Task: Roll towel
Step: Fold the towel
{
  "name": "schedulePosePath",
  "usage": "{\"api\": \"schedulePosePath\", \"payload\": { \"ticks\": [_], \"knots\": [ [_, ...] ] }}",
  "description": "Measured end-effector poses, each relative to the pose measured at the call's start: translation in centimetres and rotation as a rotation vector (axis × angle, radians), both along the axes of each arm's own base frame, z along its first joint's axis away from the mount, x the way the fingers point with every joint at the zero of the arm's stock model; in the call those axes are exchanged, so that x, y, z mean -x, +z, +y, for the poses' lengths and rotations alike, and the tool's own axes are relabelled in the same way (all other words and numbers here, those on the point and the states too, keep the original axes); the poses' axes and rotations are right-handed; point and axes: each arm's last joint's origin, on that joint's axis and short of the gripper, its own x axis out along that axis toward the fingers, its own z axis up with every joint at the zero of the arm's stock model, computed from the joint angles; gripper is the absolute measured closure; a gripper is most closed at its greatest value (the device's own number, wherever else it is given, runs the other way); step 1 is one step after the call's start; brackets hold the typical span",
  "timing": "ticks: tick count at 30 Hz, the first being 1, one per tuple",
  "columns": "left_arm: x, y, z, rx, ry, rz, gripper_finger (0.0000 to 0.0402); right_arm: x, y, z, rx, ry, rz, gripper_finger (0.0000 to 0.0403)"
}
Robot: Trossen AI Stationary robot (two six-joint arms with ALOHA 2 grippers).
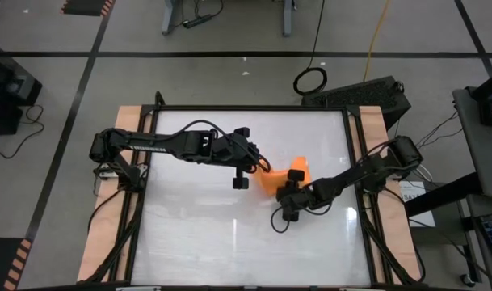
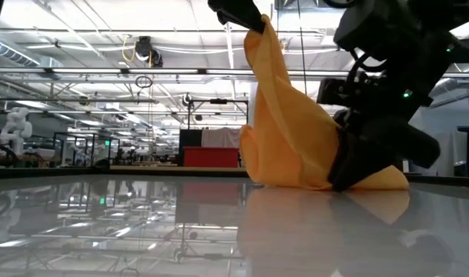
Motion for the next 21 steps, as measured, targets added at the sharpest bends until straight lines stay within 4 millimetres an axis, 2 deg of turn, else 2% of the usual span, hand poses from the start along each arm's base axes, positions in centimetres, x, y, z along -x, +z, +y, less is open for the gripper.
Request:
{"api": "schedulePosePath", "payload": {
  "ticks": [6,13,21],
  "knots": [
    [0.0,0.0,-0.4,0.000,-0.011,0.003,0.0399,-0.3,-0.2,-0.8,-0.018,-0.005,0.015,0.0305],
    [0.1,-0.1,-0.6,0.000,-0.017,0.008,0.0399,-0.4,-0.5,-1.2,-0.025,-0.027,0.031,0.0392],
    [0.5,-0.5,-0.4,-0.039,0.023,0.068,0.0399,-0.1,0.0,-1.1,-0.050,-0.038,0.023,0.0401]
  ]
}}
